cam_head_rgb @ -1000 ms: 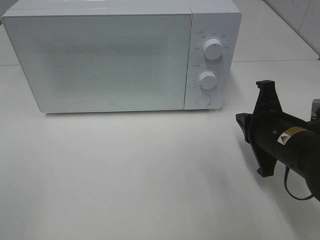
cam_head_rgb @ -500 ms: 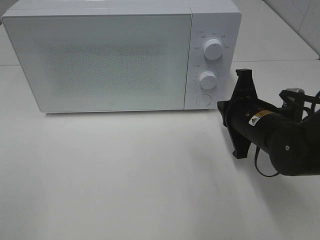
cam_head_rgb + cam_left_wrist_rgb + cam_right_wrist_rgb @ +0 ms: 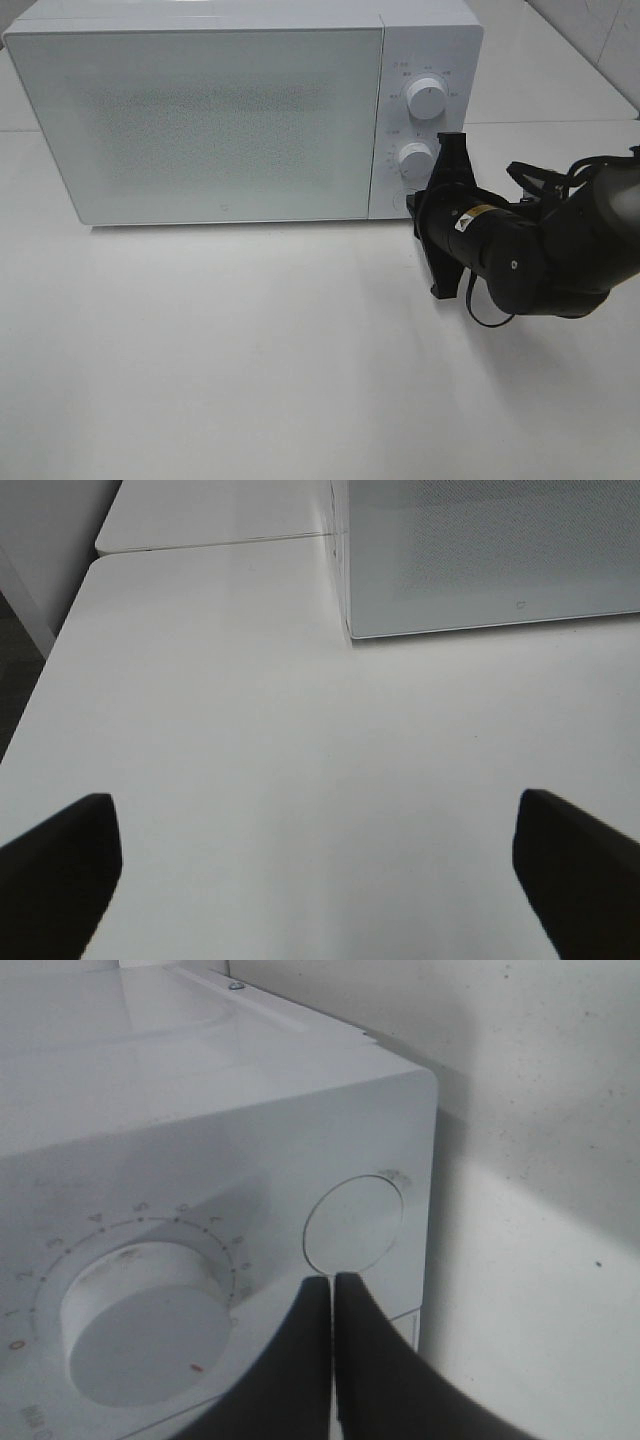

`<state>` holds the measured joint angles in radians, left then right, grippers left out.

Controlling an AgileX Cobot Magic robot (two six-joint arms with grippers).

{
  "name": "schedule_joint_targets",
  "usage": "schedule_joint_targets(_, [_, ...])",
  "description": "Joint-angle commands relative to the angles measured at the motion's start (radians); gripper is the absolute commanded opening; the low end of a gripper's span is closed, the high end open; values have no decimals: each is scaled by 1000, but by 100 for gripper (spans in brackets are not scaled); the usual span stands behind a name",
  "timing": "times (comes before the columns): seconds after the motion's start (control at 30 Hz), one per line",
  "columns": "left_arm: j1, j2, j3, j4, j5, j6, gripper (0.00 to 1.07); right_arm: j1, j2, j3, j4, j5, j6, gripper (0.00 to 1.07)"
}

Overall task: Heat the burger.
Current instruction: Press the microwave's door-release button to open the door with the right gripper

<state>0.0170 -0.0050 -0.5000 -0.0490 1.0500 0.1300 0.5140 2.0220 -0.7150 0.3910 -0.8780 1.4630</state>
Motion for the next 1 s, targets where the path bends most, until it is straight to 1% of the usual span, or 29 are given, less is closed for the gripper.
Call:
schedule_joint_targets(0.03, [3,-18,2,-3,-9,-6,100,0,14,-28,11,14,4,0])
schedule_joint_targets(0.1, [3,-18,2,-3,-9,-6,100,0,38,-47,38,18,4,0])
schedule_joint_targets(0.23, [3,-18,2,-3,-9,-6,100,-5,55,-67,54,20,4,0])
schedule_joint_targets(0.47, [3,-18,2,-3,-9,-5,100,-48,62,-108,48,34,-49,0])
schedule_joint_targets(0.9, [3,-18,2,-3,-9,-6,100,-47,65,-156,44,46,-53,0])
schedule_joint_targets(1.0, [3,-18,2,-3,-9,-6,100,-47,65,-157,61,10,-72,0])
